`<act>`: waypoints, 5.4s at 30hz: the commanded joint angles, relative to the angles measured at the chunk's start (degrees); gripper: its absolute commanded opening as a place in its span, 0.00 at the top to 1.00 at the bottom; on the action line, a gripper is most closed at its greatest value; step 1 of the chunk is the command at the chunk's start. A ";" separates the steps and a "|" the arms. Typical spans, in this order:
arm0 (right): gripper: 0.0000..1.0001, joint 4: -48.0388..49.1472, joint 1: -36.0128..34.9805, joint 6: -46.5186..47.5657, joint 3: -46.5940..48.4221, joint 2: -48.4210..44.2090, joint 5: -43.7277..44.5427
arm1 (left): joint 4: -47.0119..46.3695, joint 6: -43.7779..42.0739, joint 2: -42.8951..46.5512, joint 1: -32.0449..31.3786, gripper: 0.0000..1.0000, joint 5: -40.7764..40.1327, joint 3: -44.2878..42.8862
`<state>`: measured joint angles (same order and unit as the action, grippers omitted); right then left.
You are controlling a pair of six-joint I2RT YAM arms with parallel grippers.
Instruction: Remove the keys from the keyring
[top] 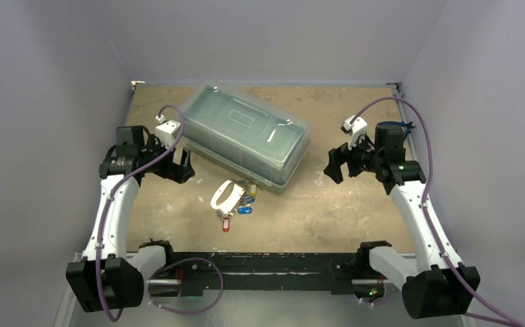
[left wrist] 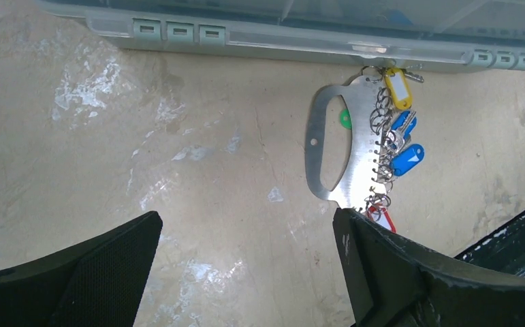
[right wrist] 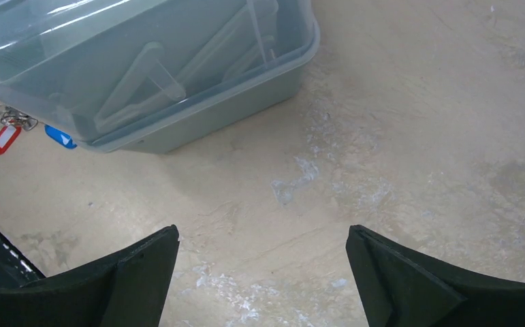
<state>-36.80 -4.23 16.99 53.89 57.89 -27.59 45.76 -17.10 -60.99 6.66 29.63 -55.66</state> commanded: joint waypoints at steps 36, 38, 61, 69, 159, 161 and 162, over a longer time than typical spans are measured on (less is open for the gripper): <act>0.01 1.04 -0.12 -2.07 1.05 4.43 -7.93 | -36.47 9.94 -39.32 -38.25 0.01 -8.03 -17.34; 0.01 1.52 -0.23 -2.08 1.28 5.04 -5.84 | -36.83 9.49 -43.67 -38.05 0.01 -9.45 -21.62; 0.02 21.12 -16.52 -9.16 8.45 22.83 1.07 | -14.11 -2.42 -17.89 -27.31 0.01 -5.15 -2.99; 0.04 22.60 -18.20 -8.97 21.56 38.99 7.79 | -10.90 -4.72 -19.62 -27.10 0.01 -4.01 -1.17; 0.52 30.98 -41.32 -33.86 11.78 53.09 -9.51 | -9.83 -14.11 -39.83 -16.41 0.72 26.13 -0.23; 0.53 30.53 -41.49 -33.68 12.78 54.18 -9.62 | -10.63 -13.61 -39.69 -16.41 0.72 25.94 0.44; 0.54 29.47 -41.52 -33.04 13.32 54.67 -9.63 | -11.21 -13.24 -39.84 -16.41 0.72 25.72 0.72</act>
<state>-4.45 -45.21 -18.35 64.18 111.35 -38.63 38.13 -31.92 -102.94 -10.13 55.22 -56.14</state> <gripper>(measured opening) 0.472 0.276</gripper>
